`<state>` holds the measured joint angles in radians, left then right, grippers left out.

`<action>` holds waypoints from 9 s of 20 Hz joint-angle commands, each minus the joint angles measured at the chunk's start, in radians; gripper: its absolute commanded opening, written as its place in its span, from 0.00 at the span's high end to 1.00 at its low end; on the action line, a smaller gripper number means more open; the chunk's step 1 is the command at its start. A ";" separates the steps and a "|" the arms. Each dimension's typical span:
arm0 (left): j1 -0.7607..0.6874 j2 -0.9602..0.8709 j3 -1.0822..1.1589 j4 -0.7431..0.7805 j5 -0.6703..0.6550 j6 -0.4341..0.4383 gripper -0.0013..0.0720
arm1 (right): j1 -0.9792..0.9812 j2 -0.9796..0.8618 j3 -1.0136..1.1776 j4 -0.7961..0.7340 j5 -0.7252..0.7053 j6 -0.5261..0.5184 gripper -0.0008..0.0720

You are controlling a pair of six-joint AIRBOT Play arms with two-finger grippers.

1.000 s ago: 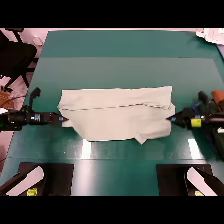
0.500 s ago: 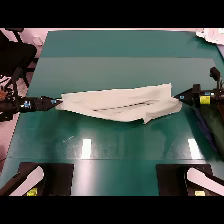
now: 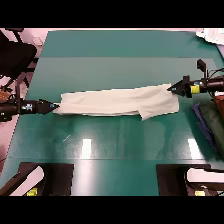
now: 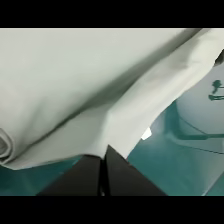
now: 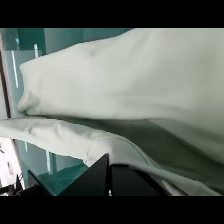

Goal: Fold the shirts.

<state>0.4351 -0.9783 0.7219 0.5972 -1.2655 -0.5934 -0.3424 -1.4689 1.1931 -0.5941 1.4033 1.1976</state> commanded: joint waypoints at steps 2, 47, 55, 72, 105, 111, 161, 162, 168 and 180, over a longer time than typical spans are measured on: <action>0.001 0.000 -0.002 0.037 0.107 0.000 0.95 | -0.020 -0.064 0.073 -0.002 -0.007 -0.002 0.96; -0.269 -0.114 0.162 0.114 0.458 -0.069 0.23 | -0.183 -0.119 0.083 -0.144 -0.120 -0.153 0.39; -0.687 -0.231 0.210 0.131 0.571 -0.385 0.95 | -0.164 -0.123 0.083 -0.173 -0.021 -0.191 0.06; -0.990 -0.707 0.472 0.109 0.701 -0.674 0.95 | -0.113 -0.232 0.084 -0.235 -0.053 -0.310 0.04; -0.989 -0.686 0.477 0.310 0.602 -0.726 0.95 | 0.008 -0.148 0.087 -0.012 0.016 -0.387 0.96; -0.990 -0.686 0.477 0.274 0.605 -0.722 0.95 | 0.043 -0.051 0.173 0.001 0.091 -0.357 0.96; -0.547 -0.475 0.476 0.719 0.326 -0.585 0.95 | 0.796 -0.351 0.713 -0.009 -0.145 -0.047 0.96; -0.517 -0.466 0.476 0.719 0.326 -0.586 0.95 | 0.800 -0.351 0.713 -0.009 -0.158 -0.047 0.96; -0.303 -0.464 0.476 0.718 0.335 -0.630 0.95 | 0.838 -0.382 0.713 -0.007 -0.202 -0.034 0.96; -0.290 -0.563 0.471 0.664 0.323 -0.629 0.95 | 0.915 -0.428 0.736 -0.008 -0.398 0.010 0.96</action>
<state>0.1432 -1.5219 1.1946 1.2888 -0.9344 -1.2224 0.5579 -1.8740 1.9121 -0.6018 1.0561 1.1797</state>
